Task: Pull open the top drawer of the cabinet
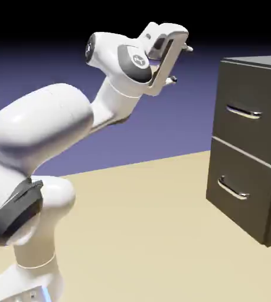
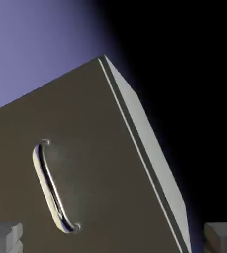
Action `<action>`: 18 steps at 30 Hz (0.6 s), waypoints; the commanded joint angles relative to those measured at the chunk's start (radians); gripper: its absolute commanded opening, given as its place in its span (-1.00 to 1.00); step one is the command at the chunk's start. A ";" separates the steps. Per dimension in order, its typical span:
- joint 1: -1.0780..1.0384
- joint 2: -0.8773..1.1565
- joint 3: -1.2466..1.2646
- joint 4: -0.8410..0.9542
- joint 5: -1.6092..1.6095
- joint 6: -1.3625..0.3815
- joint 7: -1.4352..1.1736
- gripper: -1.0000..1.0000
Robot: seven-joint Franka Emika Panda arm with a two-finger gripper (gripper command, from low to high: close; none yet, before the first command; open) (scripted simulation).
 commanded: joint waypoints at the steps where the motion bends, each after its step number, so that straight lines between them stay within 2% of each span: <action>1: 0.030 -0.016 -0.020 0.011 -0.044 -0.013 -0.004 0.00; 18: 0.533 -0.282 -0.359 0.193 -0.783 -0.232 -0.069 0.00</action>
